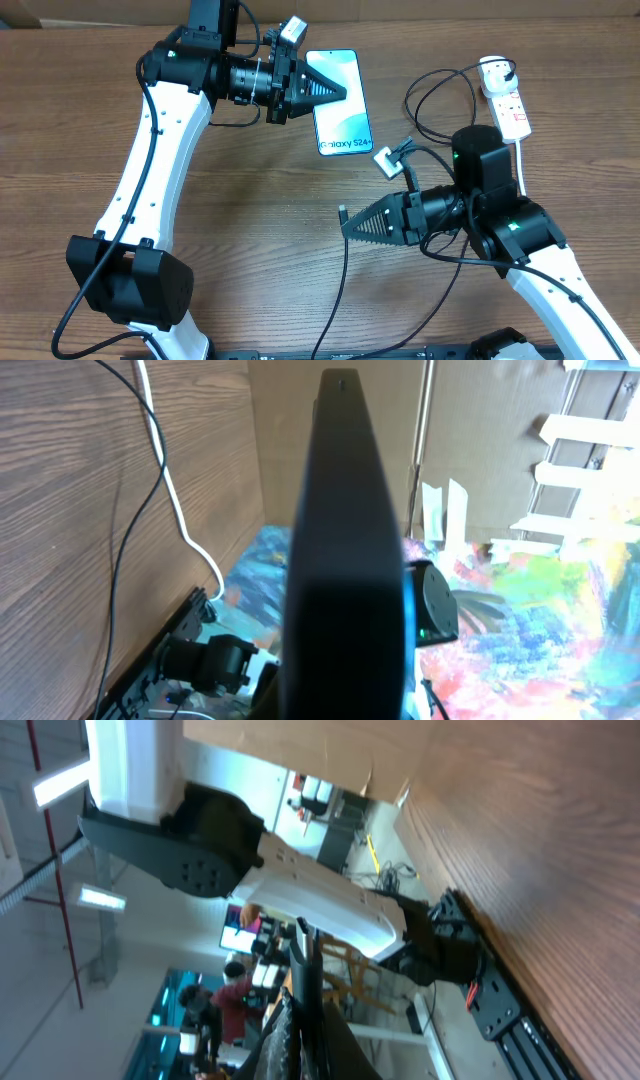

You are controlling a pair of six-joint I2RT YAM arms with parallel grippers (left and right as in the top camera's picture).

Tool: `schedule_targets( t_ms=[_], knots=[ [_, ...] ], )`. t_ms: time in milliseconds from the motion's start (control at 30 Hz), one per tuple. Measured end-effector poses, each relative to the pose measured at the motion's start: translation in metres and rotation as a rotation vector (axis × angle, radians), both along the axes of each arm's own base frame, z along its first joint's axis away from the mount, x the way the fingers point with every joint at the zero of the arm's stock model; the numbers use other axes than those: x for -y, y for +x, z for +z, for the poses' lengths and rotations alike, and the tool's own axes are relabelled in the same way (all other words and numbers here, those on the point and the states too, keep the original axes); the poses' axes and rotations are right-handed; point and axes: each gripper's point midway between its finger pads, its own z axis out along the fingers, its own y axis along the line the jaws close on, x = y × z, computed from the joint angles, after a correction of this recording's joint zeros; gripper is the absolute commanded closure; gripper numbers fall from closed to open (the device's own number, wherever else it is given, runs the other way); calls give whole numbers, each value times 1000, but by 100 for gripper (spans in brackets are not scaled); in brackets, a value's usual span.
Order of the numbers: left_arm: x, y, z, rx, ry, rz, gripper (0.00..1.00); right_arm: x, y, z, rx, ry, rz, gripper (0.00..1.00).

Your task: Plug charger to phone and switch on socket

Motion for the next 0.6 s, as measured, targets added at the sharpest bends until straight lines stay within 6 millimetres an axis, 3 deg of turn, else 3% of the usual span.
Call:
schedule_targets(
  t_ms=[300, 600],
  knots=[
    [-5, -1, 2, -9, -14, 0, 96, 9, 16, 25, 58, 67, -25, 96],
    [-6, -5, -1, -43, -9, -4, 96, 7, 24, 18, -32, 49, -29, 96]
  ],
)
